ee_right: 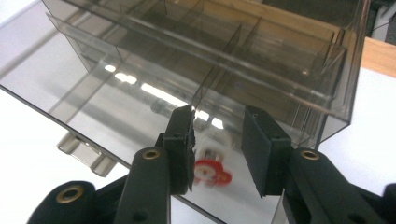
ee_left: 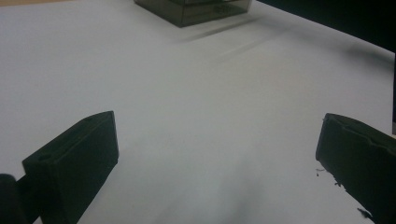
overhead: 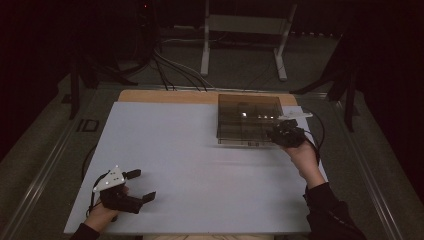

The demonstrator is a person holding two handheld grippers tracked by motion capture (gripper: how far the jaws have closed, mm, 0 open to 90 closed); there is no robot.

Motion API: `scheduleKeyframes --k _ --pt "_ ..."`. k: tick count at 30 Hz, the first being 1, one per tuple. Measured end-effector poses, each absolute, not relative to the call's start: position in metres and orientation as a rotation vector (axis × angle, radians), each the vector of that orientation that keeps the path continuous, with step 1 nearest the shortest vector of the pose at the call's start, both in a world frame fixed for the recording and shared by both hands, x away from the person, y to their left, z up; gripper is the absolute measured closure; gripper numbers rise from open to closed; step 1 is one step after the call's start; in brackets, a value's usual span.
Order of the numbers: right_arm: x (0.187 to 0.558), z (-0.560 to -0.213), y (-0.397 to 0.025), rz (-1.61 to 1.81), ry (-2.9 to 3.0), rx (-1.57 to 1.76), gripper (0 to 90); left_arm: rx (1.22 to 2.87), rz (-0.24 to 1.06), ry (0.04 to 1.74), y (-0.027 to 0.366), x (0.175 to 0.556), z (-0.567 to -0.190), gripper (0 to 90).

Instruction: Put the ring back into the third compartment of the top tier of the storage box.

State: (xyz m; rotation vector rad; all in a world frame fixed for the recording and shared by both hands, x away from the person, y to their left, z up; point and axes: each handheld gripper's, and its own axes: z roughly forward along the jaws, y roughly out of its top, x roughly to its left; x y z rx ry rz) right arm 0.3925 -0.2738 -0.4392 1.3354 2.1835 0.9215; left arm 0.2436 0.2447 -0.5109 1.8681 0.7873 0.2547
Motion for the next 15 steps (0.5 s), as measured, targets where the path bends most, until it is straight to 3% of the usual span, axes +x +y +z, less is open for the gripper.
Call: scheduleKeyframes --k 6,15 --pt "0.389 -0.429 -0.275 0.968 2.162 1.333 58.5 1.868 0.256 0.787 0.245 0.244 -0.511 0.0" --pt "0.376 -0.417 -0.262 1.014 2.178 1.275 42.6 1.87 0.256 0.785 0.245 0.244 -0.511 0.0"
